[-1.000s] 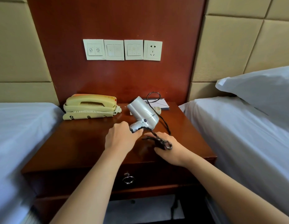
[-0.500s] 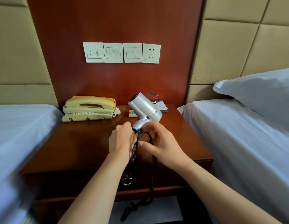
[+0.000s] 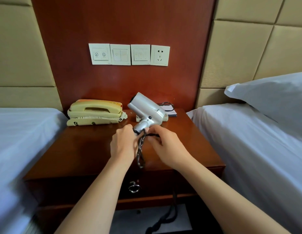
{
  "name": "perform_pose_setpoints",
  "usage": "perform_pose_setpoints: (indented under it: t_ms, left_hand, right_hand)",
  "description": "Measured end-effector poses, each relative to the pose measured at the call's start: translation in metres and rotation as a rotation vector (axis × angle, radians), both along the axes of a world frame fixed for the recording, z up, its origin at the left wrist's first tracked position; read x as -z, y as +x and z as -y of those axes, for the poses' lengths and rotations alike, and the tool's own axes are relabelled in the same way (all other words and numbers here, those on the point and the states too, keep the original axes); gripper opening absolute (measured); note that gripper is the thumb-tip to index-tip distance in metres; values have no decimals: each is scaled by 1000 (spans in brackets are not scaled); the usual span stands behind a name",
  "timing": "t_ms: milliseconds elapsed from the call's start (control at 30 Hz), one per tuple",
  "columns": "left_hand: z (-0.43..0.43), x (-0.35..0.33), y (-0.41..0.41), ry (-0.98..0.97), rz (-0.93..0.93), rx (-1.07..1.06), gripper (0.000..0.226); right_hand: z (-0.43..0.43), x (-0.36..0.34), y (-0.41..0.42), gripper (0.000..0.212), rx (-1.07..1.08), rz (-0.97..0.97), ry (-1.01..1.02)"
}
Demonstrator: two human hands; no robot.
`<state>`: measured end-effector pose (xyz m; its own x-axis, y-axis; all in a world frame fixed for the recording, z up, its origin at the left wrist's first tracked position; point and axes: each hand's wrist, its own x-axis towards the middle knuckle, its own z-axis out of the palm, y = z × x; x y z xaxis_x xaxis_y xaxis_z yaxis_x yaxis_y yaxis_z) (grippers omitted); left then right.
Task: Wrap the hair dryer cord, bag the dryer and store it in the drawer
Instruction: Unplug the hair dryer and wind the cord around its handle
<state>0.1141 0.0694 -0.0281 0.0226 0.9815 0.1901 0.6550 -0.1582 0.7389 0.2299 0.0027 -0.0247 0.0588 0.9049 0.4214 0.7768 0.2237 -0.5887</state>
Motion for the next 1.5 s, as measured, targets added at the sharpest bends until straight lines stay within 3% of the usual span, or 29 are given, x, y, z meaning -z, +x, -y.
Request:
perform_pose_setpoints:
  t_ms: [67, 167, 333, 467, 667, 800, 933, 1033, 1233, 1400, 1500]
  left_hand:
    - [0, -6, -5, 69, -130, -40, 36]
    - [-3, -7, -16, 52, -130, -75, 48]
    - [-14, -13, -38, 46, -76, -126, 42]
    - [-26, -9, -69, 21, -141, -181, 42]
    - [-16, -15, -75, 54, -282, -88, 40]
    - [-3, -23, -71, 34, -203, 36, 42]
    - [3, -19, -73, -39, -158, 47, 36]
    - [3, -17, -72, -90, -110, 11, 35]
    - [3, -16, -60, -148, -46, 10, 26]
    - [-4, -19, -56, -132, -98, 11, 25]
    - [-2, -20, -51, -128, -129, 13, 20]
  right_hand:
    - [2, -4, 4, 16, -38, 118, -56]
    - [2, -8, 8, 14, -68, 236, -55]
    - [4, -12, 26, 25, -192, 297, 4]
    - [14, -10, 45, 35, -234, 359, -18]
    - [12, -23, 76, 45, 55, 361, -19]
    - [15, -24, 75, 49, 120, 304, 13]
    - [19, -21, 42, 39, -20, 539, -87]
    - [22, -10, 22, 36, -112, 723, 92]
    - [20, -2, 1, 31, -287, 628, 73]
    - [27, 2, -24, 70, -290, 663, 5]
    - [24, -1, -26, 56, -280, 726, 120]
